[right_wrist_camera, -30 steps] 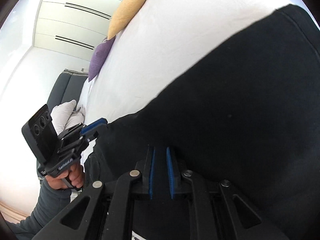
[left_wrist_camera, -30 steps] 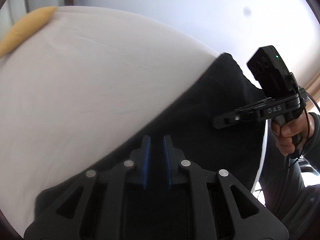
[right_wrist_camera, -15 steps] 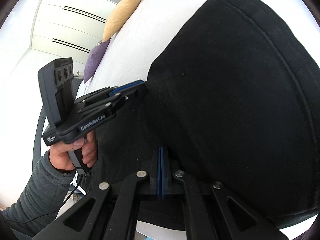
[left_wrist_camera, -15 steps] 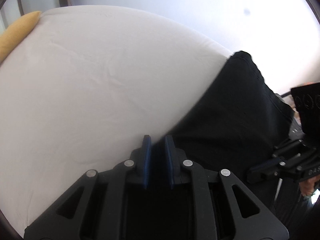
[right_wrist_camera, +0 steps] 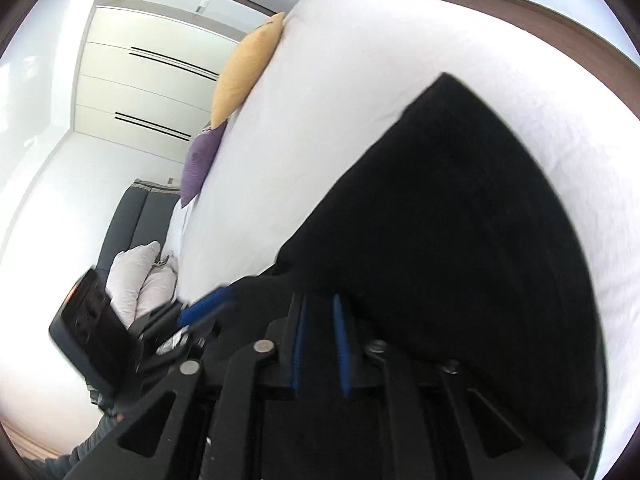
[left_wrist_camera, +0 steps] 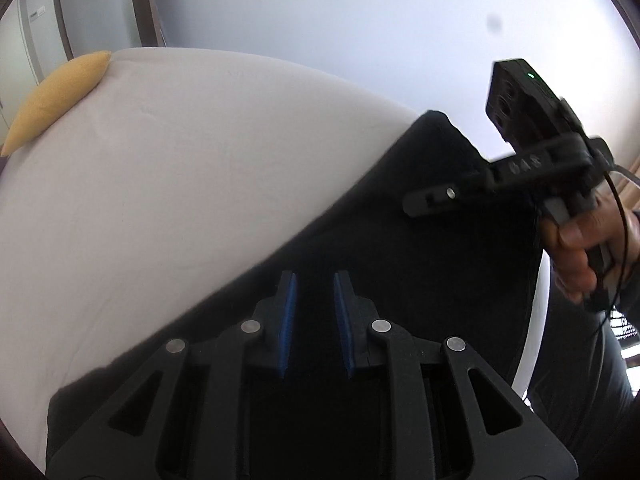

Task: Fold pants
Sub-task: 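Fold the jeans over with the left tool toward the right tool, then lay the folded jeans flat and open both tools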

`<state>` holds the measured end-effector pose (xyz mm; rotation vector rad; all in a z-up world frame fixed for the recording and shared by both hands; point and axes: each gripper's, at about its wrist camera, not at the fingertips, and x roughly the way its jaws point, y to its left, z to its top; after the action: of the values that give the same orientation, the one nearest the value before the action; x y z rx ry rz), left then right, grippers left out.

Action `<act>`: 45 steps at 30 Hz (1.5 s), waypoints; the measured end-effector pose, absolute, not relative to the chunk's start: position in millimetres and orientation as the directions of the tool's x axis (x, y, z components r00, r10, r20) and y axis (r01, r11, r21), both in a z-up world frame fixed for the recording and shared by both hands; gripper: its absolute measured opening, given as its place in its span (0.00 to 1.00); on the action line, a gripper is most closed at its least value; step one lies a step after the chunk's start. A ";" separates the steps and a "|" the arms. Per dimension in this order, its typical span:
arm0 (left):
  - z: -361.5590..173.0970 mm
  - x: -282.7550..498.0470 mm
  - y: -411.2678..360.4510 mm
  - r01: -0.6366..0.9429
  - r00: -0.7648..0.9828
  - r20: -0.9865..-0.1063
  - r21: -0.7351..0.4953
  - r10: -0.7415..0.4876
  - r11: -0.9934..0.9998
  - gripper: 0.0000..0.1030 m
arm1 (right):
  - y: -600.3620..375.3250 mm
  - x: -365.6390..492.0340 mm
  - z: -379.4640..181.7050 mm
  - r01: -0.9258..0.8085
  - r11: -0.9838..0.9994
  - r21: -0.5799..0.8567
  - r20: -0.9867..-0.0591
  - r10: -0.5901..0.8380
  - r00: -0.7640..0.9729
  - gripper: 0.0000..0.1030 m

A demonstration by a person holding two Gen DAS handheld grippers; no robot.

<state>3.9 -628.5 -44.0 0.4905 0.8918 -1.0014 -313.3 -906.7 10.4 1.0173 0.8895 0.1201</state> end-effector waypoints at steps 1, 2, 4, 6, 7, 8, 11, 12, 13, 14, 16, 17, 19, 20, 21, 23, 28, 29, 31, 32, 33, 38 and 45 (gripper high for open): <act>-47.3 2.7 -623.4 0.872 0.242 -0.828 -0.043 -0.505 0.488 0.19 | -915.6 -310.6 4.9 0.312 0.524 0.792 -0.574 0.468 0.672 0.00; -56.5 -1.0 -618.4 0.861 0.237 -0.835 -0.056 -0.496 0.505 0.19 | -925.0 -310.3 3.0 0.315 0.481 0.818 -0.542 0.464 0.701 0.00; -75.6 -10.6 -602.9 0.828 0.237 -0.860 -0.064 -0.452 0.557 0.20 | -935.5 -310.7 9.8 0.343 0.499 0.796 -0.565 0.407 0.718 0.00; -92.0 -12.6 -590.1 0.801 0.242 -0.862 -0.082 -0.446 0.593 0.20 | -940.2 -315.8 16.3 0.371 0.507 0.778 -0.583 0.362 0.728 0.00; -89.7 -12.7 -585.2 0.785 0.252 -0.859 -0.089 -0.447 0.613 0.20 | -937.6 -320.3 21.0 0.396 0.502 0.769 -0.596 0.339 0.728 0.00; -83.8 -20.7 -579.1 0.773 0.268 -0.853 -0.087 -0.448 0.629 0.20 | -931.8 -321.2 27.6 0.415 0.508 0.754 -0.612 0.317 0.724 0.00; -63.5 -41.5 -569.4 0.769 0.334 -0.812 -0.060 -0.479 0.637 0.20 | -930.2 -316.6 51.0 0.360 0.517 0.776 -0.575 0.346 0.742 0.28; -61.5 -51.9 -564.0 0.771 0.348 -0.807 -0.043 -0.477 0.635 0.20 | -919.2 -304.9 55.8 0.305 0.513 0.802 -0.535 0.393 0.748 0.36; -60.1 -72.0 -555.7 0.771 0.363 -0.805 -0.023 -0.469 0.637 0.20 | -916.9 -292.5 61.2 0.259 0.524 0.811 -0.515 0.432 0.740 0.50; -62.7 -77.4 -552.4 0.769 0.370 -0.812 -0.006 -0.452 0.640 0.26 | -899.9 -280.2 65.8 0.231 0.550 0.802 -0.521 0.457 0.721 0.57; -75.3 -99.5 -533.4 0.739 0.370 -0.840 0.007 -0.396 0.674 0.39 | -892.2 -255.5 57.2 0.240 0.599 0.764 -0.582 0.479 0.657 0.60; -84.1 -102.0 -522.0 0.722 0.351 -0.854 -0.015 -0.384 0.692 0.40 | -878.4 -240.6 40.6 0.278 0.619 0.735 -0.628 0.465 0.624 0.52; -95.4 -106.8 -500.7 0.698 0.306 -0.866 -0.079 -0.396 0.711 0.40 | -893.4 -237.1 20.5 0.340 0.624 0.703 -0.671 0.424 0.608 0.00; -94.3 -111.9 -491.3 0.685 0.310 -0.857 -0.100 -0.413 0.721 0.40 | -905.1 -243.0 12.8 0.352 0.577 0.737 -0.645 0.444 0.622 0.00; -95.3 -118.0 -483.4 0.672 0.309 -0.858 -0.109 -0.411 0.732 0.43 | -912.3 -250.3 11.8 0.347 0.532 0.773 -0.606 0.455 0.653 0.00; -98.4 -132.9 -468.0 0.646 0.318 -0.854 -0.123 -0.412 0.754 0.45 | -925.8 -273.5 27.1 0.374 0.601 0.706 -0.659 0.366 0.657 0.00; -109.2 -170.5 -445.5 0.592 0.339 -0.843 -0.153 -0.418 0.791 0.45 | -910.7 -320.9 51.7 0.354 0.625 0.696 -0.664 0.372 0.648 0.47; -107.3 -173.6 -446.9 0.589 0.341 -0.846 -0.148 -0.410 0.795 0.45 | -899.7 -325.7 55.7 0.324 0.651 0.686 -0.667 0.387 0.636 0.49; -106.1 -182.5 -451.3 0.593 0.339 -0.851 -0.138 -0.401 0.794 0.45 | -877.3 -330.7 50.9 0.288 0.665 0.689 -0.675 0.444 0.590 0.49; -109.3 -189.3 -447.4 0.598 0.338 -0.851 -0.134 -0.401 0.790 0.45 | -874.2 -337.4 42.4 0.294 0.659 0.692 -0.683 0.468 0.561 0.49; -110.3 -192.7 -447.2 0.603 0.338 -0.852 -0.132 -0.401 0.787 0.45 | -867.0 -340.1 32.7 0.305 0.660 0.686 -0.698 0.479 0.532 0.43; -100.8 -203.9 -438.6 0.599 0.325 -0.852 -0.151 -0.411 0.787 0.45 | -882.8 -370.6 4.6 0.419 0.576 0.703 -0.703 0.471 0.532 0.00; -80.3 -225.1 -421.6 0.584 0.382 -0.834 -0.116 -0.398 0.804 0.45 | -873.7 -373.7 48.9 0.414 0.675 0.610 -0.768 0.375 0.519 0.14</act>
<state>-225.1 -421.6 -80.3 0.2103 0.9986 -0.6321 -373.7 -873.7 48.9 0.8727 1.0619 -0.0271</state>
